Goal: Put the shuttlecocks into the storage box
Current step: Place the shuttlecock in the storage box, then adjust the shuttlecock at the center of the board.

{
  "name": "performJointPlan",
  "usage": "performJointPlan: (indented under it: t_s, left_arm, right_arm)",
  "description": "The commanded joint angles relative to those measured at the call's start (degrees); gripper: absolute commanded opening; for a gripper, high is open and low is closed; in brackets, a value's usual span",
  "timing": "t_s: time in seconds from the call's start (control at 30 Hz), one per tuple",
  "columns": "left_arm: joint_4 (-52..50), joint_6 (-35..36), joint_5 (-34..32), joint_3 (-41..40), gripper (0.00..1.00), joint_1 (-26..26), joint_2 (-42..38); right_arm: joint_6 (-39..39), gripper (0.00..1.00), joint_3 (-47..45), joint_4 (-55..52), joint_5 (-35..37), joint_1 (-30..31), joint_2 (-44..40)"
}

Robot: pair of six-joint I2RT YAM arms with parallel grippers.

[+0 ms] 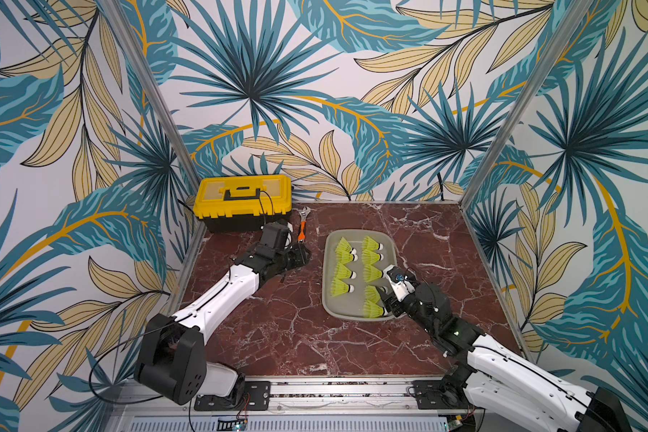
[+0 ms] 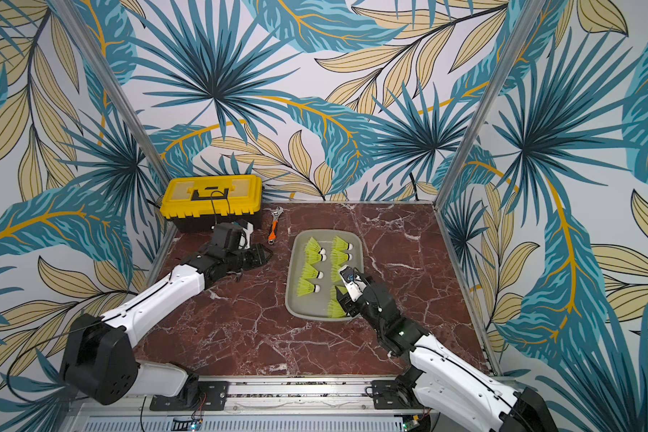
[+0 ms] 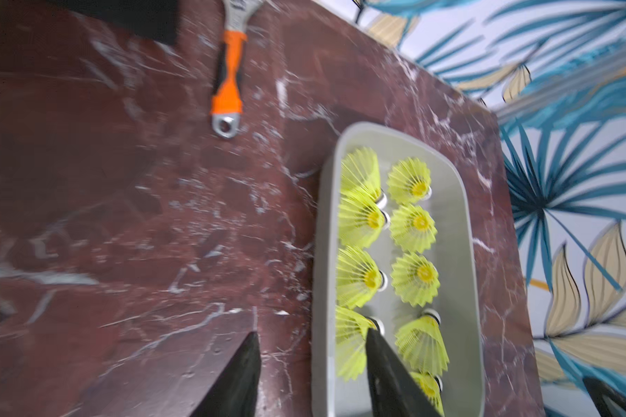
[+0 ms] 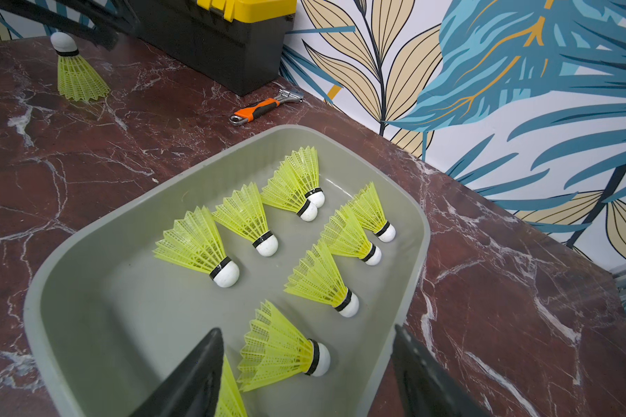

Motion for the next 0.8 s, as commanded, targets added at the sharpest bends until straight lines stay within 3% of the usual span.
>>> performJointPlan:
  t_s: [0.0,0.13,0.27,0.5,0.77]
  left_arm:
    - [-3.78,0.93,-10.17,-3.82,0.56,3.42,-5.0]
    - [-3.73,-0.08,-22.08,-7.79,0.69,6.47,-10.83]
    - [-4.51,-0.45,-28.59,-10.31,0.79,10.26,-14.04]
    - [-2.42,2.34,-22.83,-10.56,0.81,17.8,-9.02]
    - [-2.79,6.03,-18.76,-5.08,0.83,19.37,1.99]
  right_arm:
    - [0.44,0.74,-1.0,-1.08,0.96,0.22,-0.66]
    - [0.31,0.74,-0.94,-1.0,1.09,0.22,-0.57]
    - [0.31,0.74,-0.87,-1.06,1.14,0.22,-0.57]
    - [0.41,0.74,-0.65,-0.82,1.05,0.17,-0.4]
    - [0.7,0.74,-0.41,-0.55,0.97,0.21,-0.05]
